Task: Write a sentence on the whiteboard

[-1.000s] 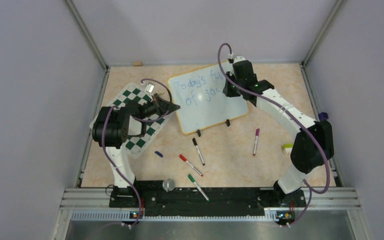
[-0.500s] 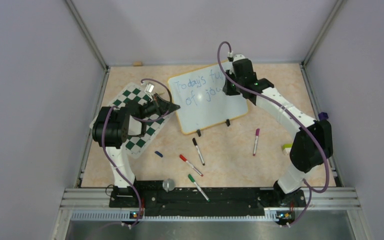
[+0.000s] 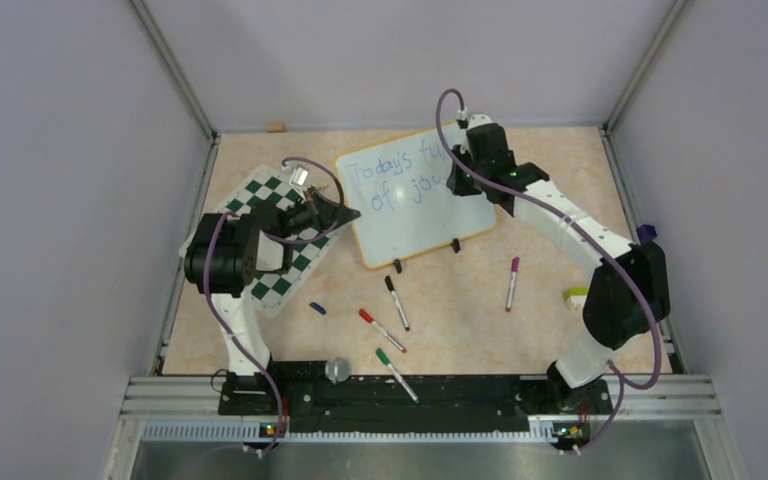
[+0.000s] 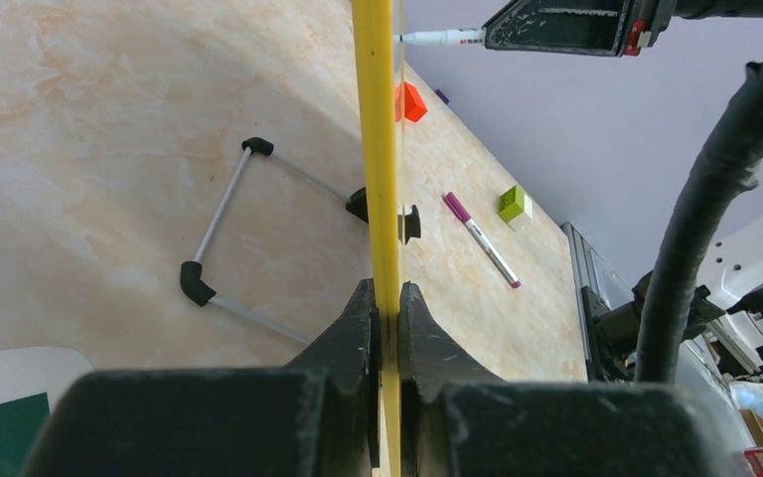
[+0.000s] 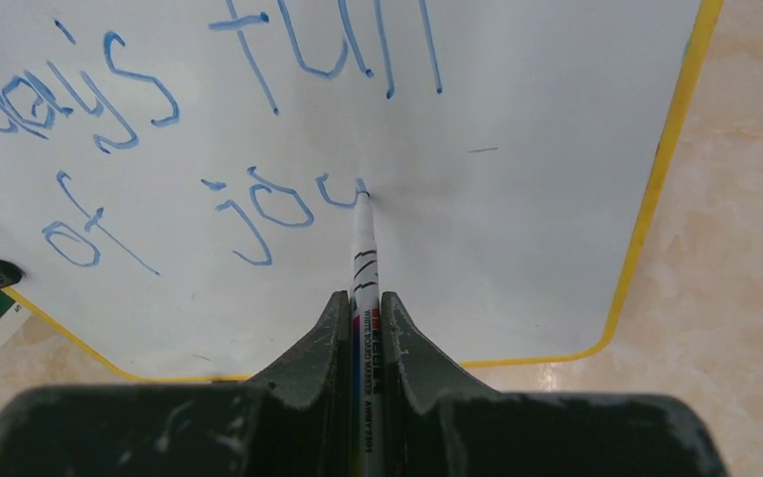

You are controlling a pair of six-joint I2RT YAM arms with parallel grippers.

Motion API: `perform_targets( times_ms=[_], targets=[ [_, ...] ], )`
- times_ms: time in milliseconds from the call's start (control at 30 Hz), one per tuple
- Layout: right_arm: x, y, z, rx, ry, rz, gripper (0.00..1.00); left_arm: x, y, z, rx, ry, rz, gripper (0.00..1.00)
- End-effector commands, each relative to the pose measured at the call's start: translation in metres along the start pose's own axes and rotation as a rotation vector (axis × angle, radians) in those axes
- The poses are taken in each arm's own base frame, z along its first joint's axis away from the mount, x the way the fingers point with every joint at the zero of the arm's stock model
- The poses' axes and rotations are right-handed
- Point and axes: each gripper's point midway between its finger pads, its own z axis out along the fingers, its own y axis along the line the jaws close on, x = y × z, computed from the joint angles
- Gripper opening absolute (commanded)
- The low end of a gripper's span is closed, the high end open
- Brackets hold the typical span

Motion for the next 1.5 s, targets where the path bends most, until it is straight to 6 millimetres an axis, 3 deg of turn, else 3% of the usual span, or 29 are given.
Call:
perform_targets(
  times_ms=[0, 233, 533, 1133, 1300, 1467],
  targets=[
    [0.008, -0.006, -0.004, 0.012, -0.006, -0.007, 0.0, -0.017, -0.014, 0.0, 0.056, -0.031, 0.217, 0.0],
    [0.023, -0.007, -0.005, 0.007, 0.022, -0.001, 0.0, -0.017, -0.013, 0.0, 0.056, -0.031, 0.216, 0.0],
    [0.028, 0.002, -0.003, -0.041, 0.027, 0.026, 0.0, -0.017, -0.014, 0.0, 0.056, -0.031, 0.214, 0.0],
    [-0.008, 0.022, -0.006, -0.098, -0.045, 0.04, 0.0, -0.017, -0.014, 0.001, 0.056, -0.032, 0.219, 0.0],
    [-0.012, 0.02, -0.028, -0.1, -0.058, 0.022, 0.0, -0.018, -0.014, 0.0, 0.058, -0.031, 0.224, 0.0],
    [-0.01, 0.005, -0.048, -0.069, -0.072, 0.013, 0.0, -0.018, -0.014, 0.001, 0.059, -0.031, 0.225, 0.0]
  ],
)
